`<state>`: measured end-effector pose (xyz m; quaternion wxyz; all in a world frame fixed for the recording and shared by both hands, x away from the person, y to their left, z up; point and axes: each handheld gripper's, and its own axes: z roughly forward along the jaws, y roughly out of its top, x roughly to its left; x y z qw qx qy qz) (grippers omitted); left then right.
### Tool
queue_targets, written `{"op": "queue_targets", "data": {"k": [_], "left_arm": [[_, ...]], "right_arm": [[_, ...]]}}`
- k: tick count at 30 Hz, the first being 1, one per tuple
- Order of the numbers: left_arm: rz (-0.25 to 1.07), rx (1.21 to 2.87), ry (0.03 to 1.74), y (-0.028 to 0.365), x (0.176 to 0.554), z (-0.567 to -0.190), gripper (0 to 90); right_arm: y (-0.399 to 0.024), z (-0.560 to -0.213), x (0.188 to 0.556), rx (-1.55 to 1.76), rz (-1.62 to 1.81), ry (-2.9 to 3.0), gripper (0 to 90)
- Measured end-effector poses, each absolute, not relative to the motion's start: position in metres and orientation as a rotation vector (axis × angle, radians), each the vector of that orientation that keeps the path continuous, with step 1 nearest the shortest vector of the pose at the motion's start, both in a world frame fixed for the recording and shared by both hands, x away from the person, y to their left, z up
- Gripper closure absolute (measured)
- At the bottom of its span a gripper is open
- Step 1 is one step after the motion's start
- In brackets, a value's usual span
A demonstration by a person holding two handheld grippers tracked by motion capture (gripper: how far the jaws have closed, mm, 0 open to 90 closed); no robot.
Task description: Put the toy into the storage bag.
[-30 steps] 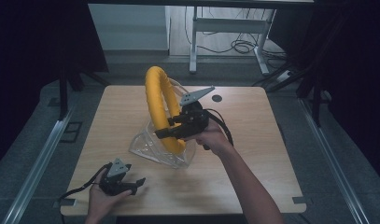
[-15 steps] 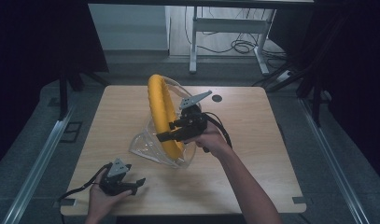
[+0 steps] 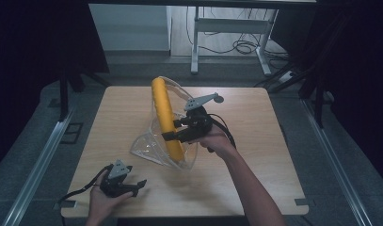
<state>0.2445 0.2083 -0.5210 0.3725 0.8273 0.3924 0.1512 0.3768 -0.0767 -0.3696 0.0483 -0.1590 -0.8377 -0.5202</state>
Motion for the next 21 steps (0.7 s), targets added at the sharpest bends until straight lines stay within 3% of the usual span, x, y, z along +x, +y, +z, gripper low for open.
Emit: {"op": "queue_targets", "data": {"k": [7,21], "left_arm": [[0.387,2.119,1.007,0.208,0.244,-0.521,21.2],[0.384,2.127,1.004,0.208,0.245,-0.522,21.2]], "right_arm": [[-0.084,-0.367,0.373,-0.531,-1.645,-2.568,36.0],[-0.116,-0.364,0.367,-0.605,-1.740,-2.566,36.0]]}}
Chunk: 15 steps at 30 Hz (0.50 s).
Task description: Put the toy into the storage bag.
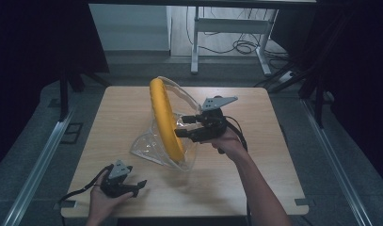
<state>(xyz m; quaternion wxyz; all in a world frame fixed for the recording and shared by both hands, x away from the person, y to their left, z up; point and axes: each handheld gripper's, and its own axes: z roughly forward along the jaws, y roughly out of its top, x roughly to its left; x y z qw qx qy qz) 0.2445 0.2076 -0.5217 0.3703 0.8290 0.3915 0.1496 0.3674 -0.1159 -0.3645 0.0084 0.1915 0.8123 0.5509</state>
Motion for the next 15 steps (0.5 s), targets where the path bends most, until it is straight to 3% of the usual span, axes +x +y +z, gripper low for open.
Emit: {"op": "queue_targets", "data": {"k": [15], "left_arm": [[0.375,2.131,1.008,0.206,0.245,-0.523,21.1]], "right_arm": [[-0.154,-0.379,0.369,0.723,1.692,2.472,37.2]]}}
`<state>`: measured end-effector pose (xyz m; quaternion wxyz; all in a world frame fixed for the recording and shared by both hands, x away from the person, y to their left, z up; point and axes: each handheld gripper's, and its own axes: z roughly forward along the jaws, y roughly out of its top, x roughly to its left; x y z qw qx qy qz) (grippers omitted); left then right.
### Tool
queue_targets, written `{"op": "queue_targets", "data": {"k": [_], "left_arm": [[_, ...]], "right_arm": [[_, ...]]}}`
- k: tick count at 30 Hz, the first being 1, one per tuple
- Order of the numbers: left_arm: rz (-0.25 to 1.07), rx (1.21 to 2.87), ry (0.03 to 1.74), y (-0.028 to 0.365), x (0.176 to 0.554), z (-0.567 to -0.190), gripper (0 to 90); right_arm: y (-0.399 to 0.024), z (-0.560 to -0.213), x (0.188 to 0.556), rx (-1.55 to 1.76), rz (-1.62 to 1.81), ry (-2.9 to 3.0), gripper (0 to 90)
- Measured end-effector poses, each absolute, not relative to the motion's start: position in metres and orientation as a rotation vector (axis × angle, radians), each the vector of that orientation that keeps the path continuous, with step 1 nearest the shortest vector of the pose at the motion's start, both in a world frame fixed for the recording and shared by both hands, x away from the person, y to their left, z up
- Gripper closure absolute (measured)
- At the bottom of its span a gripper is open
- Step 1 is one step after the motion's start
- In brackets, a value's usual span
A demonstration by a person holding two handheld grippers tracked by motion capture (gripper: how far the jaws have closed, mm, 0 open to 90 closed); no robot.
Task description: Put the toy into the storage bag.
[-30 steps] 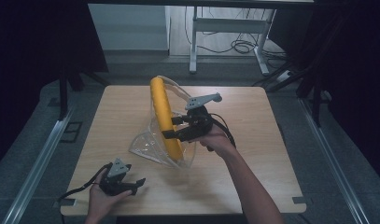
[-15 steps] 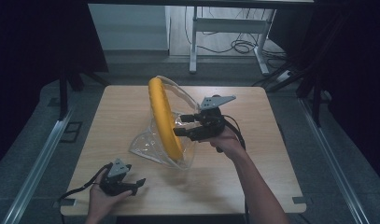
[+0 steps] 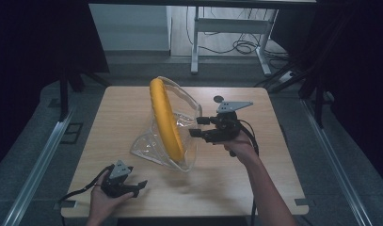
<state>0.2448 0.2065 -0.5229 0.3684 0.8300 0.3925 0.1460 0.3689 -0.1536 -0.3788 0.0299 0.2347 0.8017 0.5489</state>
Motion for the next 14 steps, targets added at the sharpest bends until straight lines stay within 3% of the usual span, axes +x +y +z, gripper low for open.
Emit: {"op": "queue_targets", "data": {"k": [14], "left_arm": [[0.377,2.129,1.010,0.2065,0.2448,-0.5228,21.1]], "right_arm": [[-0.1571,-0.3835,0.3680,0.731,1.660,2.470,36.8]]}}
